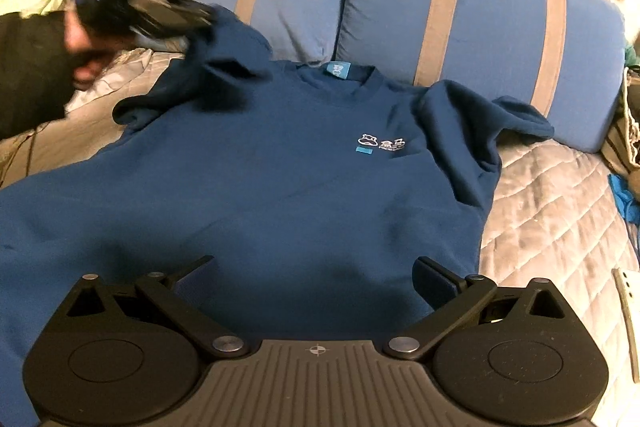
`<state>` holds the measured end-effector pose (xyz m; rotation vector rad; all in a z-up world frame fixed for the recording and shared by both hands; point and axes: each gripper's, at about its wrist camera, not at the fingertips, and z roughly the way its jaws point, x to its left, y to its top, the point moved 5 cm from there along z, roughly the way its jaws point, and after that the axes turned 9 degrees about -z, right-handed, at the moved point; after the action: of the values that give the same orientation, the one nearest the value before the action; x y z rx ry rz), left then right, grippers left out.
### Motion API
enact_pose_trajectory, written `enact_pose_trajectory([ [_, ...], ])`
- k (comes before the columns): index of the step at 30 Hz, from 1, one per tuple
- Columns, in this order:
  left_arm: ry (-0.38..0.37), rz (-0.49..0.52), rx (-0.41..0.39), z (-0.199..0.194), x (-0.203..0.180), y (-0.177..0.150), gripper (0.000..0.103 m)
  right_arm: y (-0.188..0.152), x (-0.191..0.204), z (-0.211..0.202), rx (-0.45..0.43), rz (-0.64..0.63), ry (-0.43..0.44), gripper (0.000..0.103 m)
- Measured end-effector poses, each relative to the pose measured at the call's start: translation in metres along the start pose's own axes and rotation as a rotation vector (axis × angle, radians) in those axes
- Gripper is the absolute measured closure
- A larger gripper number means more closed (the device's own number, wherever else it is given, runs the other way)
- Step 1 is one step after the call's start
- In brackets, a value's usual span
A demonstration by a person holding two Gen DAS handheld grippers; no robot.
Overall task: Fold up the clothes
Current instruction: 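Pull the held sleeve outward from the body with the left gripper, then open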
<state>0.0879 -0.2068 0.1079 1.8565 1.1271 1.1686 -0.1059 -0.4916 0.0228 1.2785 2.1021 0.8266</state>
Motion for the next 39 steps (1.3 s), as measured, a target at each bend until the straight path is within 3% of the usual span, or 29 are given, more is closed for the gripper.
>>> enact_pose_trajectory([
  [8, 0.16, -0.186, -0.023, -0.058, 0.119, -0.027, 0.096, 0.0, 0.001, 0.0, 0.016, -0.004, -0.012, 0.0],
  [16, 0.34, -0.348, 0.012, -0.113, 0.224, -0.085, 0.096, 0.002, 0.005, 0.003, 0.041, -0.032, -0.027, 0.0],
  [24, 0.421, -0.488, 0.064, -0.141, 0.279, -0.143, 0.096, 0.002, 0.006, 0.003, 0.053, -0.048, -0.04, 0.0],
  [27, 0.425, -0.59, 0.073, -0.147, 0.294, -0.162, 0.096, 0.002, 0.007, 0.002, 0.053, -0.051, -0.044, 0.0],
  [30, 0.405, -0.795, 0.074, -0.157, 0.313, -0.191, 0.096, 0.002, 0.007, 0.001, 0.051, -0.051, -0.047, 0.0],
  [33, 0.351, -1.107, 0.082, -0.161, 0.333, -0.233, 0.096, 0.002, 0.006, 0.001, 0.052, -0.051, -0.046, 0.0],
  [39, 0.228, -1.632, 0.066, -0.169, 0.346, -0.313, 0.094, 0.003, 0.006, 0.001, 0.055, -0.054, -0.05, 0.0],
])
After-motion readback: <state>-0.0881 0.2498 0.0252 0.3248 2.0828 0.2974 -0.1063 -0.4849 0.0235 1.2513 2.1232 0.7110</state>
